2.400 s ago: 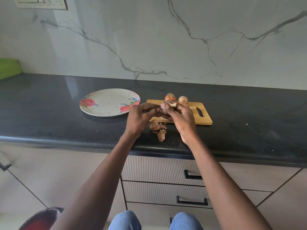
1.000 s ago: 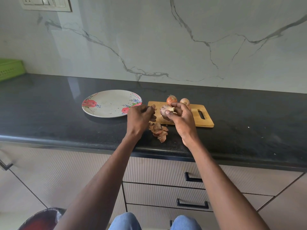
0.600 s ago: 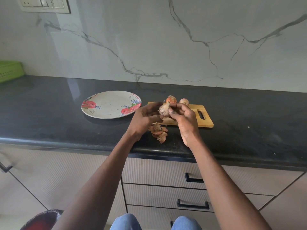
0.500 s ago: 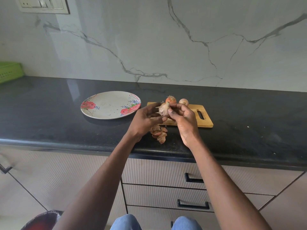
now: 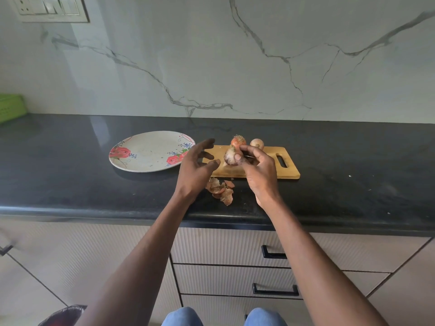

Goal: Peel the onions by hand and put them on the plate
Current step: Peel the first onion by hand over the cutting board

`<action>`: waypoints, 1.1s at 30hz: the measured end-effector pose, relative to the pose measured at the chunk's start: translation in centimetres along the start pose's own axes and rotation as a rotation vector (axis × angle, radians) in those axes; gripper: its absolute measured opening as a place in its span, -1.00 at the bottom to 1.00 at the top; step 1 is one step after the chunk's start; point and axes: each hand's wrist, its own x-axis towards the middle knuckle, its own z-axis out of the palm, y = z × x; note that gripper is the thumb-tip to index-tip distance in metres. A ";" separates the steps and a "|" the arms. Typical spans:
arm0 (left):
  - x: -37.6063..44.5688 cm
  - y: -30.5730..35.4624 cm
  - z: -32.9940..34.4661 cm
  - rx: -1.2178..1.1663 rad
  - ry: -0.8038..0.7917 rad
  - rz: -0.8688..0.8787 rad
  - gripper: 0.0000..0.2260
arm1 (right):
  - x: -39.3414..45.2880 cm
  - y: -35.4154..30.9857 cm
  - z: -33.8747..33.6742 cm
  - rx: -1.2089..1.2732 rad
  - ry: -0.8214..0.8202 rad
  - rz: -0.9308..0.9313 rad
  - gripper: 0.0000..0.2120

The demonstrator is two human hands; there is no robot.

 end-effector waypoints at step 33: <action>0.2 0.3 0.1 -0.203 -0.264 -0.134 -0.67 | -0.4 -0.5 0.3 -0.234 0.080 -0.335 -0.86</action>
